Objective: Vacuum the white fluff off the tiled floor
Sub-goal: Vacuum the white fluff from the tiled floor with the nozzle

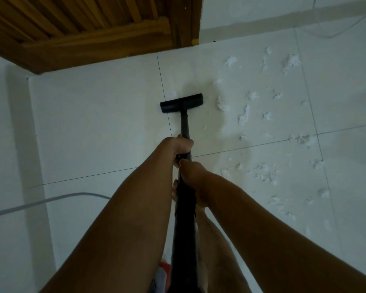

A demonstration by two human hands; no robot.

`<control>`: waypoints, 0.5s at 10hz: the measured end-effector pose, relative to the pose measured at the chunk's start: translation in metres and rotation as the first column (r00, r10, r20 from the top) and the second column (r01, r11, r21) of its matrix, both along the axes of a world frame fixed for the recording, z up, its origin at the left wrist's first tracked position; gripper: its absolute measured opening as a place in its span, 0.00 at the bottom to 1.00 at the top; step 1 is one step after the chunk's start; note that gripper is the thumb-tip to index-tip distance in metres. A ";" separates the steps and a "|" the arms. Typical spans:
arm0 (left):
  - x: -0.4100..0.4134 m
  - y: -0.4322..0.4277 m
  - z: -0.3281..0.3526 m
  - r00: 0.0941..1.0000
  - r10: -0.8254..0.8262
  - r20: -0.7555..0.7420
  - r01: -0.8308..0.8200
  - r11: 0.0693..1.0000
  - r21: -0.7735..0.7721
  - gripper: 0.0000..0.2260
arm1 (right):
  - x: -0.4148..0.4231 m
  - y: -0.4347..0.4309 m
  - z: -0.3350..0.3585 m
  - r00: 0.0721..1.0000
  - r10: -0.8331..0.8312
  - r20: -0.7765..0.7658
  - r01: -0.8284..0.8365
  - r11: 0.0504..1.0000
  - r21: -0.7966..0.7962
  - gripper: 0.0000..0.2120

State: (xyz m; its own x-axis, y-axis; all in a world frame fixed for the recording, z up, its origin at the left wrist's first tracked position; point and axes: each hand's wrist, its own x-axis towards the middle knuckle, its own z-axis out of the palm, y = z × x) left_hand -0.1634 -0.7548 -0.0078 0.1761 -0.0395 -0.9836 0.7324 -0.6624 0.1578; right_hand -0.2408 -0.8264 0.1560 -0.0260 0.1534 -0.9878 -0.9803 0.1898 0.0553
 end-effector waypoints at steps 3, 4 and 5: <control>-0.093 -0.003 -0.004 0.995 0.094 0.036 -0.093 0.995 -0.031 0.29 | -0.100 -0.003 -0.050 0.918 0.324 0.229 -0.242 0.915 -0.324 0.13; -0.122 -0.001 -0.008 0.997 0.074 0.038 -0.073 0.997 -0.037 0.29 | -0.131 0.006 -0.040 0.998 0.005 0.069 0.010 0.977 -0.215 0.09; -0.152 -0.002 -0.008 0.996 0.085 0.020 -0.084 0.996 -0.032 0.28 | -0.159 0.004 -0.046 0.993 0.058 0.104 -0.047 0.993 -0.106 0.16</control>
State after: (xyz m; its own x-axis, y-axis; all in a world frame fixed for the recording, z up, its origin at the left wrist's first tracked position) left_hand -0.3154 -0.7569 -0.0159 0.2010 -0.0539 -0.9781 0.7819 -0.5927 0.1933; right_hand -0.3994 -0.8226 0.1103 0.0753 0.0517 -0.9958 -0.9883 0.1369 -0.0676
